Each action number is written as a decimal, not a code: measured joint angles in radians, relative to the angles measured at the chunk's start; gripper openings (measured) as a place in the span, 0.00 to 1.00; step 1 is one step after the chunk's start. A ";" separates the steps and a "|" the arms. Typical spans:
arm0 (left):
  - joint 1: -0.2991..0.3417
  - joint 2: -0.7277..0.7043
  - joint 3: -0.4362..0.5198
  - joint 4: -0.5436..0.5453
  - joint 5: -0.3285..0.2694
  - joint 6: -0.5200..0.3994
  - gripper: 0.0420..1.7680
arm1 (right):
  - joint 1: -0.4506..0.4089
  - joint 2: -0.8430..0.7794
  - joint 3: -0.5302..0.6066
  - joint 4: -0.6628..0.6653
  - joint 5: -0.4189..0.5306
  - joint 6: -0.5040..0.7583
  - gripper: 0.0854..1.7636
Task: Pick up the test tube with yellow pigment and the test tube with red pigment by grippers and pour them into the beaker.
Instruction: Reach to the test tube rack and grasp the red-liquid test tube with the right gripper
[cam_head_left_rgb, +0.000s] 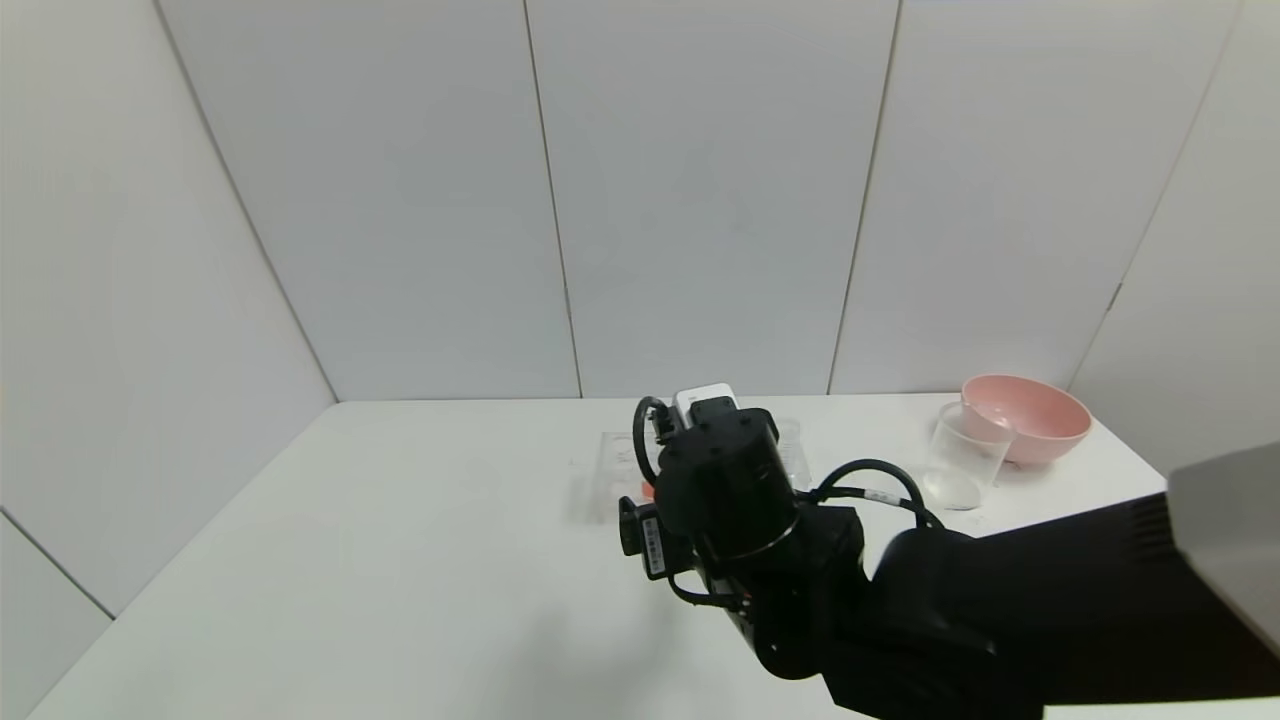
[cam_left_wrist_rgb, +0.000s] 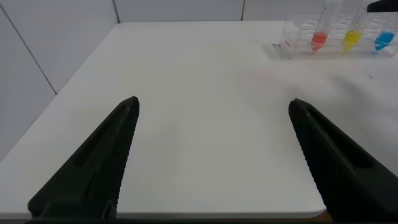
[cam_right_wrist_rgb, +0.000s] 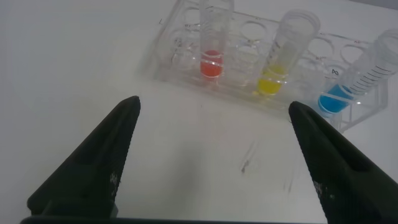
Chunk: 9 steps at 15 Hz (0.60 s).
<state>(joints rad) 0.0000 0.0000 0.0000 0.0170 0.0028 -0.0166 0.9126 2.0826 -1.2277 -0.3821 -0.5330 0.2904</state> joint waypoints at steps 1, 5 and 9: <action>0.000 0.000 0.000 0.000 0.000 0.000 0.97 | -0.004 0.035 -0.058 0.031 -0.001 0.001 0.97; 0.000 0.000 0.000 0.000 0.000 0.000 0.97 | -0.024 0.172 -0.306 0.153 -0.002 0.018 0.97; 0.000 0.000 0.000 0.000 0.000 0.000 0.97 | -0.042 0.281 -0.497 0.260 -0.001 0.037 0.97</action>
<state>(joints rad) 0.0000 0.0000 0.0000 0.0170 0.0028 -0.0166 0.8706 2.3634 -1.7251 -0.1217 -0.5340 0.3270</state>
